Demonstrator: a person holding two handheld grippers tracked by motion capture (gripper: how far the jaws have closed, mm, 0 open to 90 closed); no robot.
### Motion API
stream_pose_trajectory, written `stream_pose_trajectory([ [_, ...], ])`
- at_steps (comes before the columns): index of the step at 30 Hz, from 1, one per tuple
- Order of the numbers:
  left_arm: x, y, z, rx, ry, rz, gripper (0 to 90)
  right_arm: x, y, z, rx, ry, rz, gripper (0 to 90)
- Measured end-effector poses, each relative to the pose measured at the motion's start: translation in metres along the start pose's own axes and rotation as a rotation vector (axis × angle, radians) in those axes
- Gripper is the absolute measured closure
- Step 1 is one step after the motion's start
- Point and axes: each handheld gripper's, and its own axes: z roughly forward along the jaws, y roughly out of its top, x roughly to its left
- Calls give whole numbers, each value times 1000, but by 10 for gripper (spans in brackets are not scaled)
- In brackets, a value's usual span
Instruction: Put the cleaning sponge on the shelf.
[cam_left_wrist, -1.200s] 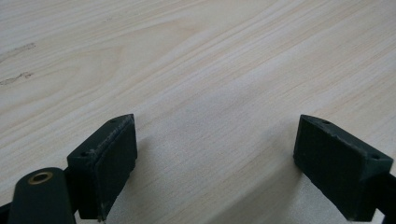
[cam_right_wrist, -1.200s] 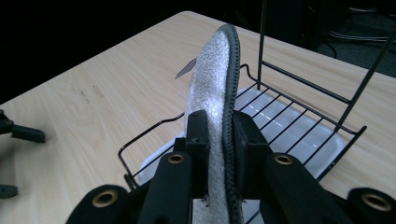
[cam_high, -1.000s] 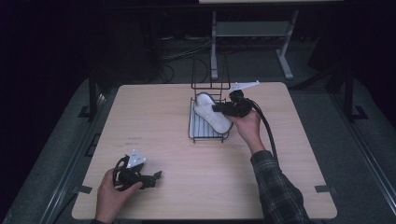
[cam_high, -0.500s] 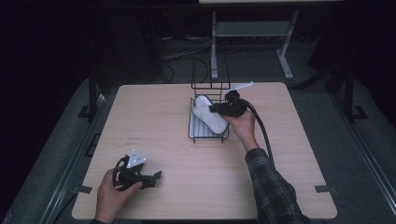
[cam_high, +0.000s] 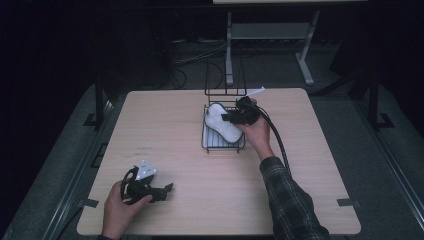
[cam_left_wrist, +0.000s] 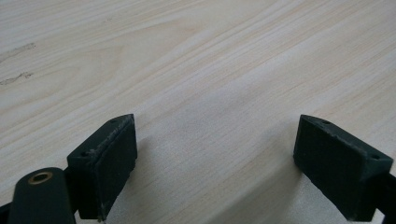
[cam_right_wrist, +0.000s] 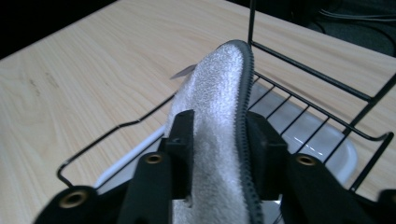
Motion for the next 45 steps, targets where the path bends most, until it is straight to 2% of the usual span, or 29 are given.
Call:
stream_pose_trajectory([
  [6,0,0,0,0,0,0,127,-2,-3,2,20,-42,1,517],
  [12,0,0,0,0,0,1,127,-6,-3,-7,11,-61,8,488],
  [14,0,0,0,0,1,1,127,-9,-5,-12,4,-60,9,525],
  [16,0,0,0,0,0,1,127,-11,-8,-17,-2,-53,16,611],
  [20,0,0,0,0,0,1,127,-16,-16,-27,10,-64,-3,790],
  [23,0,0,0,0,0,1,127,-20,-22,-32,20,-75,-9,850],
  [32,0,0,0,-1,0,0,127,-30,-37,-39,61,-98,-14,886],
  [39,0,0,0,-1,0,0,127,-24,-43,-38,69,-61,-29,895],
  [45,0,0,0,-1,0,0,127,-13,-46,-35,83,-38,-78,894],
])
